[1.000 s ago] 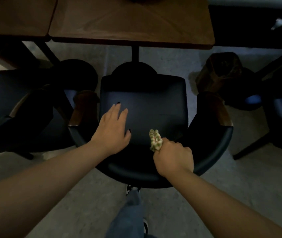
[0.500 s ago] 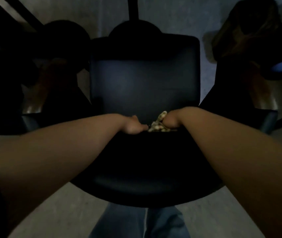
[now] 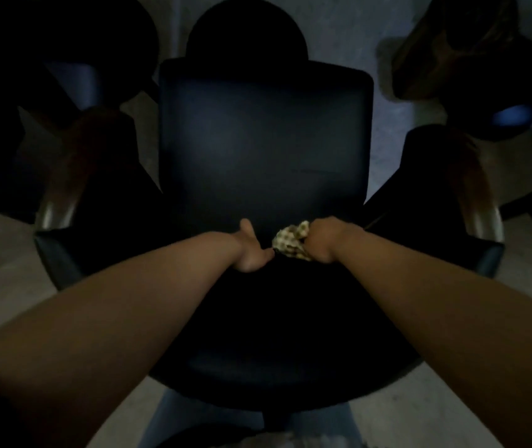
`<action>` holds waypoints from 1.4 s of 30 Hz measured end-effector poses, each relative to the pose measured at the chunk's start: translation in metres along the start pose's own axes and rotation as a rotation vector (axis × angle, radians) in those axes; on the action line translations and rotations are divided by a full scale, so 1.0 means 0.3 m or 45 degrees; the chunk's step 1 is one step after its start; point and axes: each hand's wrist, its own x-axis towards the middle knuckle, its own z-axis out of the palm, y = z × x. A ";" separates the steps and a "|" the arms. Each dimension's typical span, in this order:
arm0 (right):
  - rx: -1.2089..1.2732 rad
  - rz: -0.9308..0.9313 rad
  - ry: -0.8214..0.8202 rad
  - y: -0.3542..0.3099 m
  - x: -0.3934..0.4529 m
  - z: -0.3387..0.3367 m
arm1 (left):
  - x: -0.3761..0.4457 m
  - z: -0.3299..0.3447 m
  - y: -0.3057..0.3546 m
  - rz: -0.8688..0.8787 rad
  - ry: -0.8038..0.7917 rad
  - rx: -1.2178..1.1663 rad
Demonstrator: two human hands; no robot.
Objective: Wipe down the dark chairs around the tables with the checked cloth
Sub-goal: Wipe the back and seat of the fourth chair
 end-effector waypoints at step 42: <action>1.273 0.289 0.346 0.729 0.565 0.006 | 0.659 -0.216 0.280 0.613 1.051 0.602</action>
